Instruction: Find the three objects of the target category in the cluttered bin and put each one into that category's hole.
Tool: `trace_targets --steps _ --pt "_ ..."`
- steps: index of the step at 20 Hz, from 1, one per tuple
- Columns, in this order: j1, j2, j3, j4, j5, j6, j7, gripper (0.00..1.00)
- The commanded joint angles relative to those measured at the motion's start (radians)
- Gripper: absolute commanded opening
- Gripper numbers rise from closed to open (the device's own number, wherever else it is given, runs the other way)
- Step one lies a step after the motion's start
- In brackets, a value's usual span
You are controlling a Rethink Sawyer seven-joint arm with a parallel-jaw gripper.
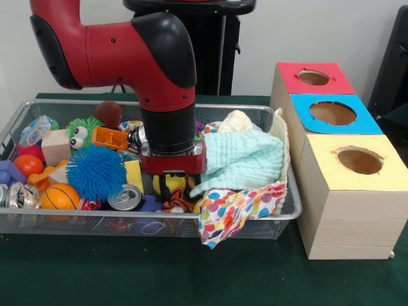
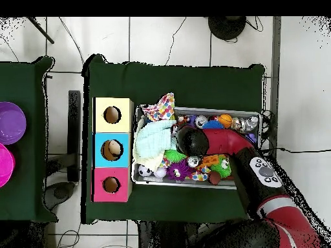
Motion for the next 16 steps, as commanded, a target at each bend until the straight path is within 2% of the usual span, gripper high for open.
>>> trace_targets --steps 1,4,10,16 --pt "0.004 0.003 0.119 0.062 0.005 -0.02 -0.036 1.0" --pt "0.02 -0.003 0.101 0.053 -0.004 -0.042 -0.007 1.0" --pt "0.116 -0.035 -0.029 0.022 -0.076 -0.181 0.095 1.0" --pt "0.181 -0.043 -0.115 -0.012 -0.075 -0.159 0.101 1.0"
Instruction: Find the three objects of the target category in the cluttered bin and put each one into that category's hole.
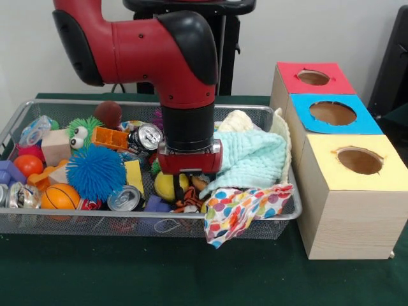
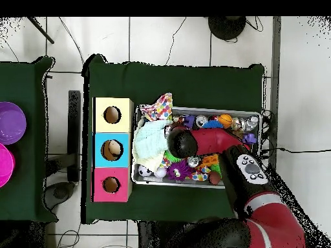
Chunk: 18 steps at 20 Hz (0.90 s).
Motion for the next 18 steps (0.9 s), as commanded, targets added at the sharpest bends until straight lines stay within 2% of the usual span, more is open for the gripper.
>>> trace_targets --steps 1,4,11,14,18 --pt "0.086 -0.018 -0.058 -0.022 -0.04 -0.102 0.102 0.0" --pt "0.084 -0.016 -0.056 -0.02 -0.024 -0.111 0.119 0.0" --pt "0.237 -0.093 -0.224 -0.025 0.024 -0.096 0.255 0.0" --pt "0.261 -0.122 -0.242 -0.011 0.053 -0.073 0.248 0.0" --pt "0.255 -0.189 -0.25 0.041 0.088 -0.022 0.208 0.0"
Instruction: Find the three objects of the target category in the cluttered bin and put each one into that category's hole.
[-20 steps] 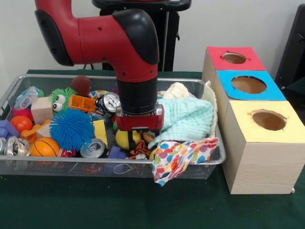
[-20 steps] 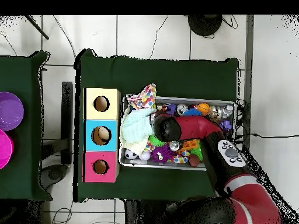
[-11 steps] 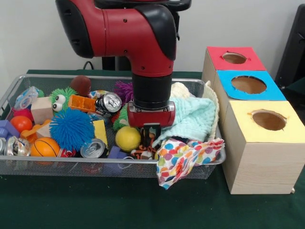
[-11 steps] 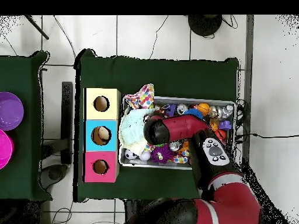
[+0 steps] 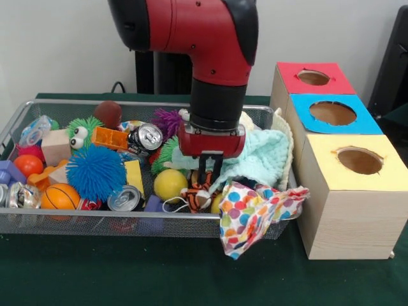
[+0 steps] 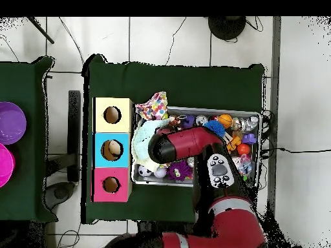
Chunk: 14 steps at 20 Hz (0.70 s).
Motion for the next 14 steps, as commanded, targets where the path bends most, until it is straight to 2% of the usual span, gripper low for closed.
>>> trace_targets --steps 1,4,7,11,14 --pt "0.03 -0.12 -0.061 0.052 0.083 0.024 0.201 0.0" --pt "0.054 -0.165 -0.107 0.091 0.105 0.028 0.22 0.0" --pt "0.064 -0.227 -0.129 0.119 0.141 0.083 0.207 0.0" --pt "0.076 -0.261 -0.151 0.103 0.188 0.149 0.185 0.0" --pt "0.109 -0.249 -0.185 0.066 0.202 0.185 0.176 0.0"
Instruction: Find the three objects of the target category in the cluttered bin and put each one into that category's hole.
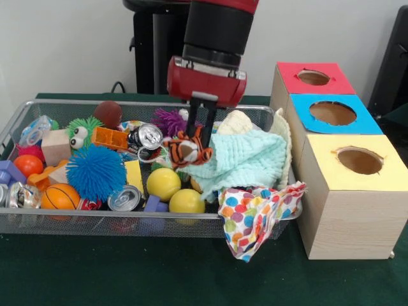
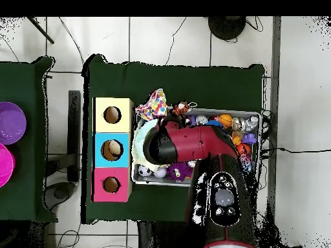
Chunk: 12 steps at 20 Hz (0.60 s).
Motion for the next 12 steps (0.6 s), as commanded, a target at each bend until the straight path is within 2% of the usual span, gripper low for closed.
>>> trace_targets --steps 1,6,12 --pt "0.036 -0.04 -0.06 0.037 0.069 0.163 0.177 0.0" --pt "0.05 -0.058 -0.074 0.034 0.108 0.205 0.156 0.0" --pt "0.046 -0.088 -0.014 0.102 0.202 0.218 0.161 0.0"
